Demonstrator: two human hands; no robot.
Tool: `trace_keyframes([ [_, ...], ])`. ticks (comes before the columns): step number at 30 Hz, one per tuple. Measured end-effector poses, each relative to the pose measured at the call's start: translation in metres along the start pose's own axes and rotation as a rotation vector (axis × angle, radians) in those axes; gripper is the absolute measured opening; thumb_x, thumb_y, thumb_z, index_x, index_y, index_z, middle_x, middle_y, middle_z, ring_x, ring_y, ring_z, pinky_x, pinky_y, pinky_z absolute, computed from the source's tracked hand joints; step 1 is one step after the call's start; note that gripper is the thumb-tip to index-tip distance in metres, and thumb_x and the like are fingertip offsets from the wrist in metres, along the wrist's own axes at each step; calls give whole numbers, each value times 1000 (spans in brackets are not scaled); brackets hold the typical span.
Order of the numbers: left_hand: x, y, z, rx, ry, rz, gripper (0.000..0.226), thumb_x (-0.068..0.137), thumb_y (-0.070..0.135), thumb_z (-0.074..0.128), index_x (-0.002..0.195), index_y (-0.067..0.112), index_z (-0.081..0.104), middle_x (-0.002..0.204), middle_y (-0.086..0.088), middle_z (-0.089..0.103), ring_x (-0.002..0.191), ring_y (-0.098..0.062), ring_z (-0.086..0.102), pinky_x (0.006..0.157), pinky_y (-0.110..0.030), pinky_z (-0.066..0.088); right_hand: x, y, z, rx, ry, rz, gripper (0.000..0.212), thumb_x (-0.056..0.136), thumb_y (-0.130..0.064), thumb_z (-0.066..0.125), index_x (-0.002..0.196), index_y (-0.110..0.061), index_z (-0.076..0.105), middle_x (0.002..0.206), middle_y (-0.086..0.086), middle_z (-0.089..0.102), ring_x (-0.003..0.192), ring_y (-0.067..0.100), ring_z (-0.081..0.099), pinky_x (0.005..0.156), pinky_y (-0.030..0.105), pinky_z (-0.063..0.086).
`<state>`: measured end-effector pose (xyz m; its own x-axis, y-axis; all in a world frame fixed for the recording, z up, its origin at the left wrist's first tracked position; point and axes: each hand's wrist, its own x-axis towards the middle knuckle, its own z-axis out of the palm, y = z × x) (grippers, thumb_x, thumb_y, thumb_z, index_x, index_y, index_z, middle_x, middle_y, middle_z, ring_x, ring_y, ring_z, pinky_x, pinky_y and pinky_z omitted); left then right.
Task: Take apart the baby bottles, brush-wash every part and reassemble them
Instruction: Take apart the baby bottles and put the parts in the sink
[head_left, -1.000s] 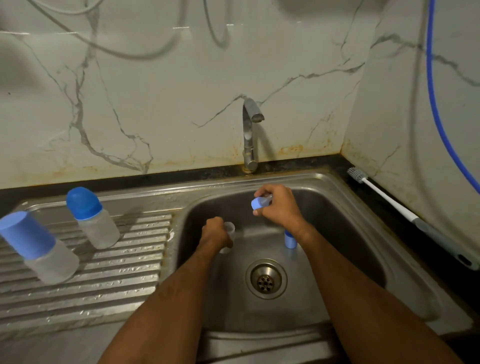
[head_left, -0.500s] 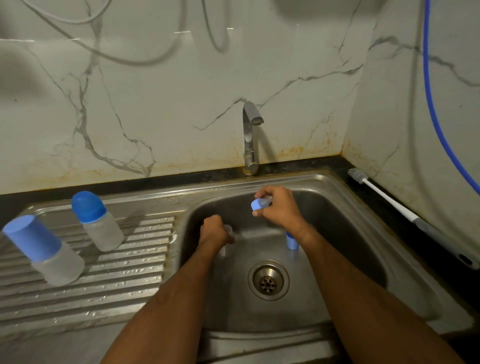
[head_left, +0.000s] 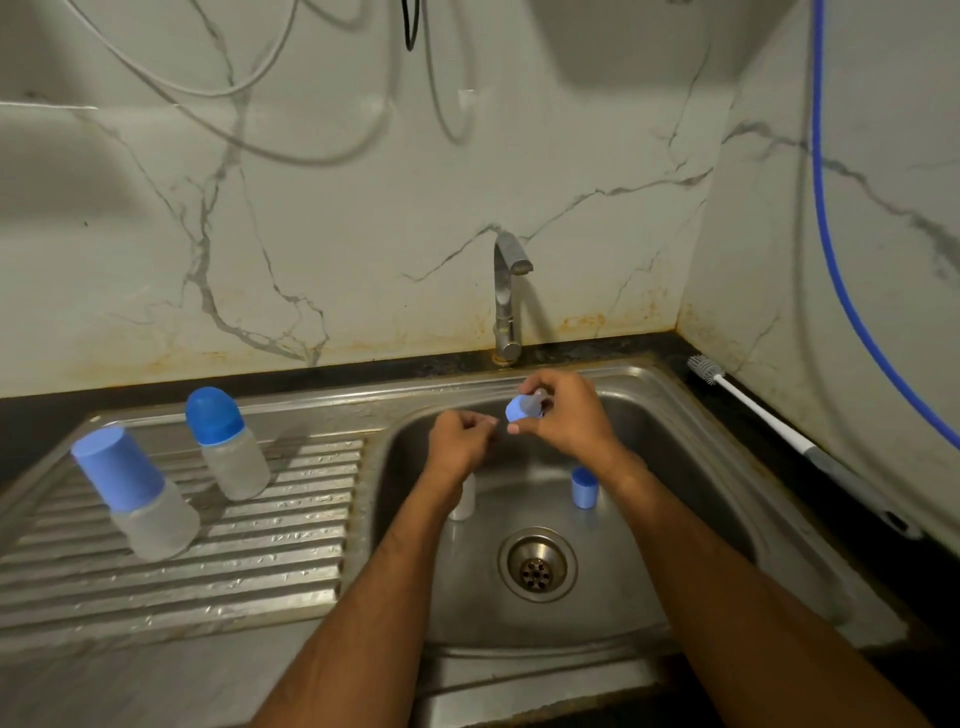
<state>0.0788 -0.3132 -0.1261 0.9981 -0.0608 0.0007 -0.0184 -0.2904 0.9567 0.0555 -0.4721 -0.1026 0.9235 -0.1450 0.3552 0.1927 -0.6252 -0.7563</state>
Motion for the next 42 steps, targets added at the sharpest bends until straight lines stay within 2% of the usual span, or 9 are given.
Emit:
trace_keyframes([
  [4,-16,5,13,-332,-206,-87,26,99,26,62,94,7,79,84,-11,75,83,-19,70,85,-36,61,-16,7,-1,31,-34,-20,45,69,-13,93,109,-13,74,101,-3,74,94,8,68,83,19,57],
  [9,-14,1,18,-491,-217,-115,15,95,14,66,102,3,75,97,-18,76,95,-26,74,94,-40,59,-10,21,-13,246,-145,108,48,75,5,84,120,-7,72,113,3,74,104,13,71,88,21,58],
  [13,-14,0,19,-472,-251,-89,20,97,13,63,111,1,71,100,-17,76,99,-26,74,94,-39,59,-10,29,-18,342,-108,217,45,81,12,75,123,-3,71,113,11,75,101,18,74,84,20,59],
  [17,-13,0,20,-432,-239,-62,19,97,13,63,112,4,72,101,-15,76,99,-26,74,93,-40,59,-8,34,-18,426,-128,282,40,85,16,67,120,-3,73,108,13,77,95,20,75,81,27,62],
  [22,-15,-2,19,-412,-283,-13,23,99,15,61,116,4,71,104,-13,76,102,-25,73,94,-39,58,-8,33,-10,410,-42,294,33,82,4,78,114,-4,76,103,12,77,87,16,74,71,20,60],
  [26,-16,-4,21,-400,-296,15,23,97,15,64,115,4,72,106,-14,75,104,-26,72,96,-40,58,-10,31,-5,394,-18,269,34,76,-10,88,108,-4,78,96,9,78,89,20,76,78,28,63],
  [31,-14,-4,23,-370,-245,23,21,93,14,69,111,4,74,101,-14,76,104,-33,71,95,-45,58,-11,29,-5,311,-26,253,35,74,-10,90,107,-5,77,98,10,78,91,20,75,84,32,63],
  [35,-14,-4,27,-388,-234,-11,18,94,12,68,109,3,75,99,-16,76,105,-37,70,95,-45,58,-11,25,-3,233,-7,248,30,76,-10,88,103,-5,77,94,9,77,88,18,75,78,25,62],
  [42,-16,-5,26,-463,-270,-68,18,97,8,63,109,2,74,104,-15,76,106,-28,71,97,-42,57,-11,17,10,75,27,247,26,80,-15,86,102,-6,74,90,4,73,81,11,68,63,14,52],
])
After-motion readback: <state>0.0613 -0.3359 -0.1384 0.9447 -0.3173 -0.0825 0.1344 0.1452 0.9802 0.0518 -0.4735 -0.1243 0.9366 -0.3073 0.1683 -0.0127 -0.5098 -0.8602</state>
